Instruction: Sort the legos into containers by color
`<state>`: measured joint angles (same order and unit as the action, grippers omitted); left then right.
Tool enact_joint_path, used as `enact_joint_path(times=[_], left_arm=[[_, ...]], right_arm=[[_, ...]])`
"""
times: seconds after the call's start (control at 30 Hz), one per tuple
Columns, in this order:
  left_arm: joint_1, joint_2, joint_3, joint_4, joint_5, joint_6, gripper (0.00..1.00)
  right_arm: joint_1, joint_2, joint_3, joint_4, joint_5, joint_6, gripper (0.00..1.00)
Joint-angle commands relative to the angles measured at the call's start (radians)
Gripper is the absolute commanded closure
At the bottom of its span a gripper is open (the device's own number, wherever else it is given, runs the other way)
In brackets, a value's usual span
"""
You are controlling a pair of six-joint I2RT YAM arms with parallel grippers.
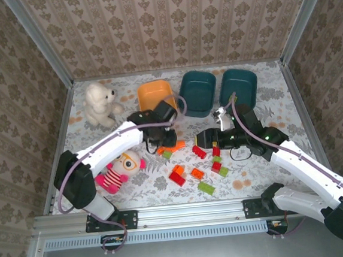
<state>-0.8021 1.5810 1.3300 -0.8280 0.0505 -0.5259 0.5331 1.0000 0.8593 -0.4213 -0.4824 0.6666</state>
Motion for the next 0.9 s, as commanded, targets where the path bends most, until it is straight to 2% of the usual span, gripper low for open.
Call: enact_joint_path(times=[0.0,0.23,0.4,0.5,0.63,0.87], left_arm=[[0.104,0.032,0.112,-0.066,0.000,0.051,0.82],[0.296,0.334,0.448,-0.045,0.074,0.113,0.82],[0.339,0.596,0.723,-0.117,0.078,0.153,0.83],[0.372,0.712,0.836,-0.146,0.075,0.158,0.83],[0.387,0.803,0.885,-0.146,0.092,0.140,0.83],[0.389,0.858,0.893,-0.138,0.140,0.125,0.78]], right_arm=[[0.003,0.030,0.060,0.108,0.051,0.019,0.22],[0.001,0.147,0.161,0.233,0.196,0.012,0.13],[-0.013,0.247,0.253,0.224,0.245,0.009,0.02],[-0.020,0.305,0.306,0.180,0.251,0.026,0.00],[-0.025,0.361,0.382,0.055,0.235,0.003,0.00],[-0.030,0.334,0.360,-0.091,0.302,-0.077,0.00]])
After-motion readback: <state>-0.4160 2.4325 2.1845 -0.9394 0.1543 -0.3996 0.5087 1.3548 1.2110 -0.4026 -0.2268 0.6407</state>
